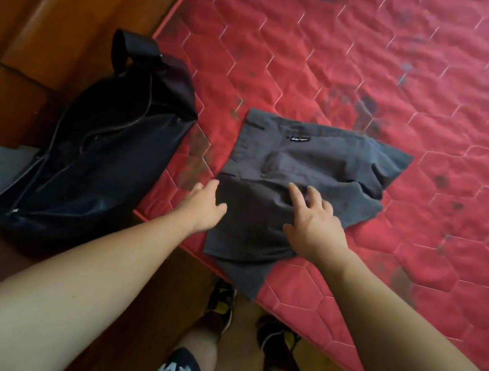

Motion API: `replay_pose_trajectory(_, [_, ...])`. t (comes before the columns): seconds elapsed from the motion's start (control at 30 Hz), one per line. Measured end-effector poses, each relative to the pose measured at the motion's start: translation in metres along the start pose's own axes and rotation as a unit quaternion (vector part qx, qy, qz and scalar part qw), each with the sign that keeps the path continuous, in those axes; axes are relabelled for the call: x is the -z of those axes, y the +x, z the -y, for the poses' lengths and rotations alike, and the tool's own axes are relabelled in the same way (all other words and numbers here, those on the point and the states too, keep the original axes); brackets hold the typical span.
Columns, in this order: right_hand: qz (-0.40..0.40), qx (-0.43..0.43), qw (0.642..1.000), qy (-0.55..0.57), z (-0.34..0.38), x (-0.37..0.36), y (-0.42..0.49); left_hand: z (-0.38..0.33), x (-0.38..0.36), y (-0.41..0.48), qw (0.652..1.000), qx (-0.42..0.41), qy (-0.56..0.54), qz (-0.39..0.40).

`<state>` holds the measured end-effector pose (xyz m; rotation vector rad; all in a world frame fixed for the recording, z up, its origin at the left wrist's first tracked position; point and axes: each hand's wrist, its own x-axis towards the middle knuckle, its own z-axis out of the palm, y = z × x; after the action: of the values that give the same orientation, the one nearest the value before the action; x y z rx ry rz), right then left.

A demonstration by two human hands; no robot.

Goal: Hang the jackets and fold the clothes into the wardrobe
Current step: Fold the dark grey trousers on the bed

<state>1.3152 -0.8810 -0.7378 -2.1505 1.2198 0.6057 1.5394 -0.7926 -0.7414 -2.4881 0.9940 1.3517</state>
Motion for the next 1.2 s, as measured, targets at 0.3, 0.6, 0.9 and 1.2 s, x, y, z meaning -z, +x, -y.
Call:
replay_pose_trajectory(0.3, [0.103,-0.014,0.994,0.009,-0.027,-0.072,0.027,-0.012,-0.034,0.088,0.954,0.088,-0.284,-0.038])
replay_pose_trajectory(0.6, [0.053,-0.085,0.980,0.169,-0.033,-0.039,-0.031,-0.055,-0.014,0.008,0.974,-0.069,-0.210,0.052])
replay_pose_trajectory(0.9, [-0.176,0.021,0.981,0.083,-0.010,0.126,-0.139,-0.138,0.042,-0.159,0.937,-0.346,0.006,0.059])
replay_pose_trajectory(1.2, [-0.136,0.066,0.976,-0.155,-0.002,0.245,-0.263,-0.165,0.092,-0.293,0.793,-0.548,0.264,0.006])
